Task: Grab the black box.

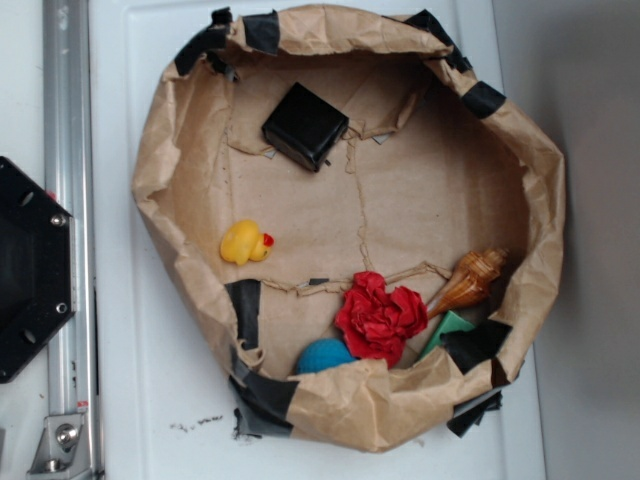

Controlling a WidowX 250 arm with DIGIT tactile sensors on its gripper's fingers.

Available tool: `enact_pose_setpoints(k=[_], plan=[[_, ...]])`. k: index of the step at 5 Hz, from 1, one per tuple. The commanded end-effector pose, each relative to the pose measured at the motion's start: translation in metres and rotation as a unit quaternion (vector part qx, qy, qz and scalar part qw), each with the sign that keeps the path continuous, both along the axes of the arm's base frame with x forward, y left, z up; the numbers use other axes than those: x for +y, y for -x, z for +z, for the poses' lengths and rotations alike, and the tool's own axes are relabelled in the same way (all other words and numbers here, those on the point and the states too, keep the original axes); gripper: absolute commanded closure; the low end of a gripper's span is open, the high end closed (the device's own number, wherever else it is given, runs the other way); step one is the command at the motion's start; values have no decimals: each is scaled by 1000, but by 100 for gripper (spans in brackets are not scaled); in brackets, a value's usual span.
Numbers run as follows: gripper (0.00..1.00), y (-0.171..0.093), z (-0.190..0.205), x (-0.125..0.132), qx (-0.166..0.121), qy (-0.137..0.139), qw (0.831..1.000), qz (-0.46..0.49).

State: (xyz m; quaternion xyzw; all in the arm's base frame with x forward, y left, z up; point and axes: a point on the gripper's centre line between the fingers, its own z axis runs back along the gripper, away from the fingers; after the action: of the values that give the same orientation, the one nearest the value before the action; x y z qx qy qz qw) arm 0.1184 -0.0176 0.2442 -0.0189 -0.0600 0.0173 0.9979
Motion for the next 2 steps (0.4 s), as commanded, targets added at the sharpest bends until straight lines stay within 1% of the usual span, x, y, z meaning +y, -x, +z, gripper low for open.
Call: enact_pose_setpoints(k=[1, 2], plan=[[0, 0, 0, 0, 0, 0, 1000, 0], [0, -46, -15, 16, 2, -4, 1000, -5]])
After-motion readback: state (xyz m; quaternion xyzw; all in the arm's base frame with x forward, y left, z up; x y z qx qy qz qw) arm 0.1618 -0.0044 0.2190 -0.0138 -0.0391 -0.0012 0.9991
